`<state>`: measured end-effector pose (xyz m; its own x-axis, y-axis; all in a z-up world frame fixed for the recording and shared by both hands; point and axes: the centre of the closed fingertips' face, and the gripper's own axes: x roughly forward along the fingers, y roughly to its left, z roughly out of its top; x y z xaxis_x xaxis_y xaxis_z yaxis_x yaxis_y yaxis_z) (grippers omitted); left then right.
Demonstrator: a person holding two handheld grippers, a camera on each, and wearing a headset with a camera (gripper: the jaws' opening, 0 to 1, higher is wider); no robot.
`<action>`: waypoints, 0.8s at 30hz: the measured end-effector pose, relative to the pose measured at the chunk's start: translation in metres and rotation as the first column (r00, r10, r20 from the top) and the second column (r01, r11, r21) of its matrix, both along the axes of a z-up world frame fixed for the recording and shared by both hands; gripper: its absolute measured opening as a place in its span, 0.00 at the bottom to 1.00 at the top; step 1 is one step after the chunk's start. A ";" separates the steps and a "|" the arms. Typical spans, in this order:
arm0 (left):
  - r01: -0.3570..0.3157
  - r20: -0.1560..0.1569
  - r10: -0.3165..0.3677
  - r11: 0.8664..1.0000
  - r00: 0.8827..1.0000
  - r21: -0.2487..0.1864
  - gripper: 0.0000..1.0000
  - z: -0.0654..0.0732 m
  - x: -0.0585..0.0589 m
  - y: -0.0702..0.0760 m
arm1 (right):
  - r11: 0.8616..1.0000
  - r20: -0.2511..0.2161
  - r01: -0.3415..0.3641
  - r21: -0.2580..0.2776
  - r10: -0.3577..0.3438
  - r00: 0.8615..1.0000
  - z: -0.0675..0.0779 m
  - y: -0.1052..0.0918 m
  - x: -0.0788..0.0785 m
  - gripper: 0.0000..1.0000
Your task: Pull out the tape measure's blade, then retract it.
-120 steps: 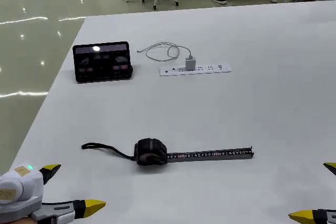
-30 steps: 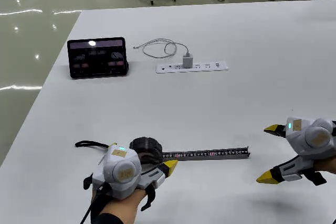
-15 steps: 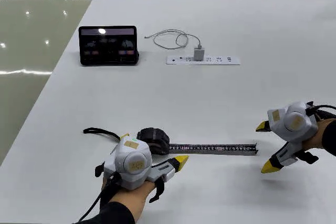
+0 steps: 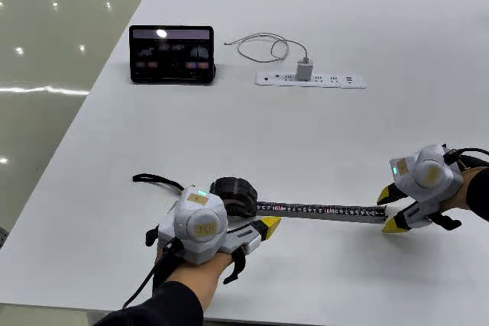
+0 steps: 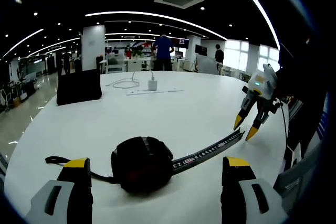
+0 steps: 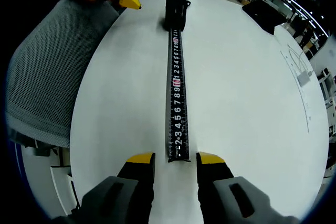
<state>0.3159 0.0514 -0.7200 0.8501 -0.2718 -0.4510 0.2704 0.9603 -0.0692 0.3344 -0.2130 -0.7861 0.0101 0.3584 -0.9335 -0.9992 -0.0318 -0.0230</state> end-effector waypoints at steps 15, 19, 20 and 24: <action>-0.010 -0.020 0.012 0.998 1.000 0.058 1.00 -0.008 0.000 0.009 | 0.999 0.006 0.033 -0.013 -0.033 0.999 -0.003 0.001 0.001 0.12; -0.102 -0.008 0.102 0.995 0.995 0.002 1.00 -0.002 0.010 0.020 | 0.997 -0.003 0.068 -0.019 -0.068 0.998 -0.004 0.001 0.002 0.11; -0.104 -0.011 0.104 0.995 0.995 0.003 1.00 -0.003 0.011 0.021 | 0.998 -0.003 0.064 -0.025 -0.064 0.998 -0.003 0.002 0.003 0.11; -0.125 -0.022 0.125 0.992 0.992 -0.016 1.00 -0.007 0.017 0.021 | 0.995 0.005 0.062 -0.083 -0.062 0.998 -0.005 0.003 0.003 0.11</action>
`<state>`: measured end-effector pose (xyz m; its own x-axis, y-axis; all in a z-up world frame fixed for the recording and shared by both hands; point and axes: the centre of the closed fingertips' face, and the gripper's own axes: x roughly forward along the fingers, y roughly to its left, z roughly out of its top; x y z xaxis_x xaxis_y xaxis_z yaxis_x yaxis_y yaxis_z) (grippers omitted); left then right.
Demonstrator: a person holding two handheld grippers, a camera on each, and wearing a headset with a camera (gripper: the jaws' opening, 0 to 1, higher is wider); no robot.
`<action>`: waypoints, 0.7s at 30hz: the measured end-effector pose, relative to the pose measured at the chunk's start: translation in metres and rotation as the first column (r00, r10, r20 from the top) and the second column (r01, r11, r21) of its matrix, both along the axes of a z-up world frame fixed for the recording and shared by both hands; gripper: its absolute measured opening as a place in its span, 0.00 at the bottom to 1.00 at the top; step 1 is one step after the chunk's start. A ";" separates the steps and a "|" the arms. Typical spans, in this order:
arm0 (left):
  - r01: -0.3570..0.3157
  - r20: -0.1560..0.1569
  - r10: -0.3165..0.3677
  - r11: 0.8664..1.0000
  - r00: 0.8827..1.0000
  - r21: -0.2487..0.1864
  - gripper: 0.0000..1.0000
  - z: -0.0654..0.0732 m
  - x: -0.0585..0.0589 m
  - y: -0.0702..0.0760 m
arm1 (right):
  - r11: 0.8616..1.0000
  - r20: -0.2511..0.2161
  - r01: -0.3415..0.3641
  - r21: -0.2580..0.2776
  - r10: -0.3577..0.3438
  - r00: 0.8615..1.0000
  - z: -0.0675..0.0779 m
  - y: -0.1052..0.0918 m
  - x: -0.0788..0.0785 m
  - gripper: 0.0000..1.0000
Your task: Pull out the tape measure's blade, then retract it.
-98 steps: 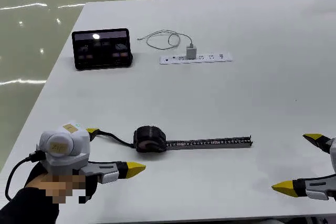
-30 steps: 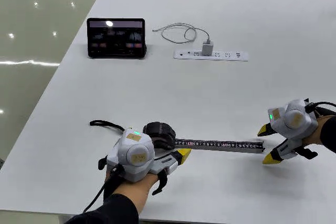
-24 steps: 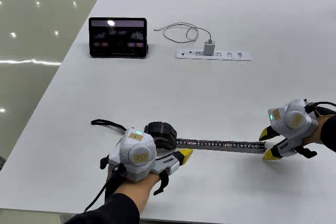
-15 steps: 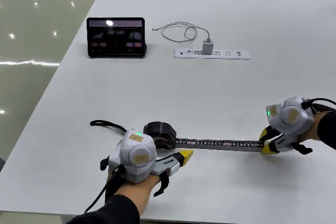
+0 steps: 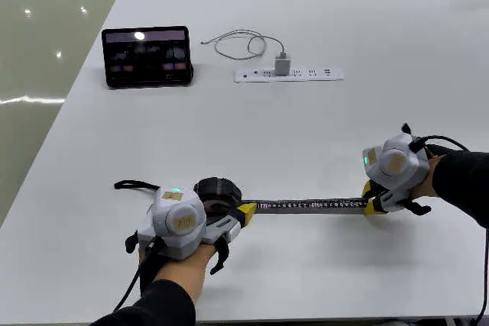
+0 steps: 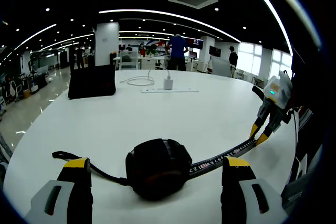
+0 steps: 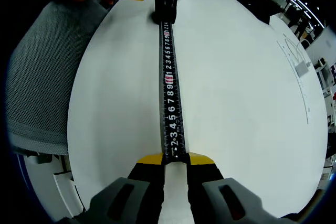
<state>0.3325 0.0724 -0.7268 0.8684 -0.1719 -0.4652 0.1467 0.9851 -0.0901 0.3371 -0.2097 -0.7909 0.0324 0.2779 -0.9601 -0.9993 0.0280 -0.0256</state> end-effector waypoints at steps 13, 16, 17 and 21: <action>-0.032 -0.040 0.031 0.999 0.999 -0.019 0.98 -0.020 0.017 -0.007 | 0.999 0.019 0.015 -0.041 -0.015 1.000 -0.005 -0.006 0.005 0.11; -0.025 -0.038 0.025 0.999 0.999 -0.023 0.92 -0.019 0.021 -0.009 | 1.000 0.012 0.012 -0.020 -0.012 1.000 -0.006 -0.007 0.006 0.11; -0.021 -0.041 0.020 0.999 0.999 -0.026 0.87 -0.020 0.023 -0.010 | 1.000 -0.001 0.029 -0.009 -0.029 1.000 -0.006 -0.006 0.006 0.11; -0.030 -0.090 0.026 0.998 0.996 -0.049 0.73 -0.026 0.026 -0.011 | 0.999 -0.005 0.046 -0.008 -0.046 0.999 -0.006 -0.006 0.006 0.10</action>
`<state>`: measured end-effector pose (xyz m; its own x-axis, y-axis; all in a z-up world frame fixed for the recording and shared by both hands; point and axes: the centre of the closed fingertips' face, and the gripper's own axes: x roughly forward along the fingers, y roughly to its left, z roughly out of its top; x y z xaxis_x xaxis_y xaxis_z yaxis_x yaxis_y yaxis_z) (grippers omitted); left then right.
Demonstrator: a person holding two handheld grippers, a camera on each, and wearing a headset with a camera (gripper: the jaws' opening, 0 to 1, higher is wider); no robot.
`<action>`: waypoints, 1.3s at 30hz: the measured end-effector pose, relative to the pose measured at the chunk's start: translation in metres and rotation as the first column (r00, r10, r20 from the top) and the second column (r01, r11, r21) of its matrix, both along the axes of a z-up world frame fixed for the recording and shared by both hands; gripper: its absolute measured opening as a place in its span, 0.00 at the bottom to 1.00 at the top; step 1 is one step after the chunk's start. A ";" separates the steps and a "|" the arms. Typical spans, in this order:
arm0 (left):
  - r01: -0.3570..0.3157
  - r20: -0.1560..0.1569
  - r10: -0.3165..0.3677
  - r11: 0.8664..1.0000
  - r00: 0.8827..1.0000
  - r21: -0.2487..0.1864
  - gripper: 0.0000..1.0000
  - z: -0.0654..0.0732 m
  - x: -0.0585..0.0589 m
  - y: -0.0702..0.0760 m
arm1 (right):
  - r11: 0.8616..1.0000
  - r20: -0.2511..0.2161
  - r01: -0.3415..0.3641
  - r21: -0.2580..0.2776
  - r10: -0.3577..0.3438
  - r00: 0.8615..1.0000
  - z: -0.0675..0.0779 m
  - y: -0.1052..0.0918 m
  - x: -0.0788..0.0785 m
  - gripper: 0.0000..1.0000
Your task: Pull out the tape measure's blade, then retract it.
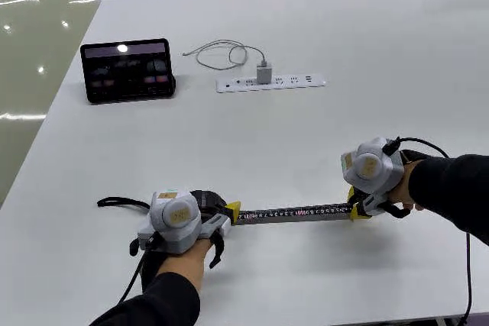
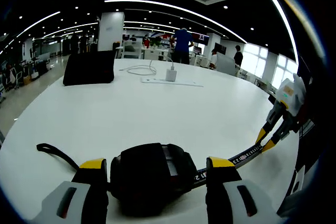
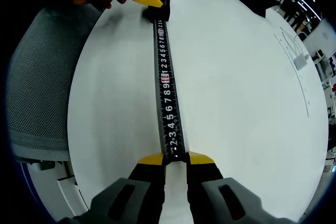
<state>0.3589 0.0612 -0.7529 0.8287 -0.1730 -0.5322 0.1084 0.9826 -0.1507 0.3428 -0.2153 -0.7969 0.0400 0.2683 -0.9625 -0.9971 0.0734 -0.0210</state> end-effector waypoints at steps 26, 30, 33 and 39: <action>-0.023 -0.046 0.027 0.996 0.999 0.081 0.63 -0.010 -0.002 0.004 | 0.999 0.011 0.040 -0.012 -0.040 0.999 -0.001 0.001 -0.002 0.11; -0.028 -0.048 0.031 0.997 0.998 0.074 0.64 -0.010 -0.001 0.005 | 0.998 0.004 0.057 -0.004 -0.057 0.998 -0.001 0.001 -0.001 0.11; -0.027 -0.051 0.030 0.997 0.998 0.070 0.64 -0.011 -0.001 0.005 | 0.998 0.002 0.069 0.008 -0.069 0.998 -0.001 0.001 -0.001 0.11; -0.027 -0.056 0.031 0.997 0.998 0.066 0.64 -0.011 0.000 0.005 | 0.998 0.004 0.066 0.014 -0.066 0.998 0.000 0.003 -0.001 0.11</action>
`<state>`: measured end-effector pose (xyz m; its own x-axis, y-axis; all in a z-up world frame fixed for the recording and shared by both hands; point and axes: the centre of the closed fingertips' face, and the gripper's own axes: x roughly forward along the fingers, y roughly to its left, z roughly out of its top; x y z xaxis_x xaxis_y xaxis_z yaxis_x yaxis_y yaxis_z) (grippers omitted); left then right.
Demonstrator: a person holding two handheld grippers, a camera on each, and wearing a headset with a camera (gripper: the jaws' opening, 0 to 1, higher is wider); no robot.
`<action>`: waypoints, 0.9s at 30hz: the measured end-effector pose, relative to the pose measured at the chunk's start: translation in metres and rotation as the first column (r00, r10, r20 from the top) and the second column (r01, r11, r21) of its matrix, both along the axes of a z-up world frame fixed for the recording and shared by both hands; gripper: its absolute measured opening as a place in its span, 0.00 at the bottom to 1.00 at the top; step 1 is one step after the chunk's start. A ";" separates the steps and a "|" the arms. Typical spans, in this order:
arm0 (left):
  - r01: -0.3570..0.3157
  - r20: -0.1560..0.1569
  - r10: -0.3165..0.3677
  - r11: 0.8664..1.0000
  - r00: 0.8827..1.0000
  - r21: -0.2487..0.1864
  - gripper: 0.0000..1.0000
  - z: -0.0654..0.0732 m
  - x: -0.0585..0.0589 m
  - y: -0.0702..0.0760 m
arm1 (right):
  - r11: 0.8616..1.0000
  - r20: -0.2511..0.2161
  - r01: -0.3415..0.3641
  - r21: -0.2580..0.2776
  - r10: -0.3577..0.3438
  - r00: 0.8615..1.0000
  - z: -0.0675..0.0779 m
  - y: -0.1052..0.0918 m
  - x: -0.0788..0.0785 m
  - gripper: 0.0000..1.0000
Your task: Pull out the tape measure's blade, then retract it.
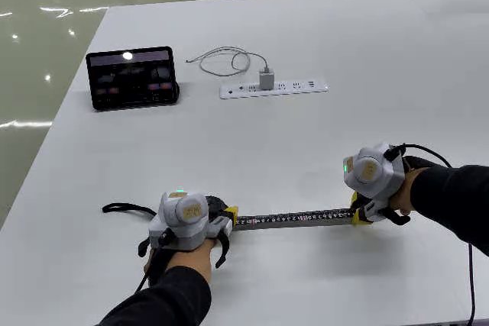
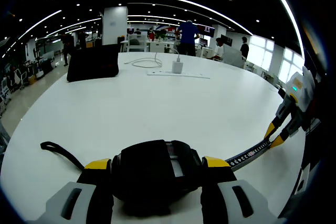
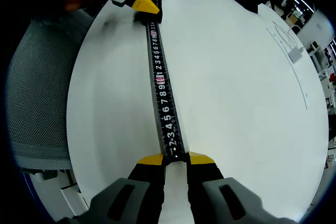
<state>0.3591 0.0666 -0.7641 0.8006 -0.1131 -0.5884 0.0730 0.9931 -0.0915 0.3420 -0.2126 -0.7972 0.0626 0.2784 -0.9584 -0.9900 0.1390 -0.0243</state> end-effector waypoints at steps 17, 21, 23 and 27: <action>0.002 -0.007 -0.002 1.000 1.000 -0.010 0.64 0.000 0.000 -0.002 | 1.000 0.012 -0.014 0.018 0.014 1.000 0.000 0.011 0.000 0.11; 0.001 -0.008 -0.002 1.000 1.000 -0.012 0.64 0.000 0.000 -0.002 | 1.000 0.012 -0.011 0.016 0.011 1.000 -0.001 0.013 -0.001 0.11; 0.001 -0.008 -0.002 1.000 1.000 -0.012 0.64 0.000 0.000 -0.002 | 1.000 0.013 -0.016 0.014 0.015 1.000 0.000 0.014 -0.001 0.11; 0.002 -0.010 -0.002 1.000 1.000 -0.013 0.64 0.000 0.000 -0.002 | 1.000 0.011 -0.008 0.018 0.008 1.000 0.000 0.017 0.000 0.11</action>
<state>0.3591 0.0650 -0.7637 0.7944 -0.1220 -0.5949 0.0738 0.9917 -0.1049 0.3418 -0.1961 -0.7971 0.0707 0.2966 -0.9524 -0.9908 0.1315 -0.0326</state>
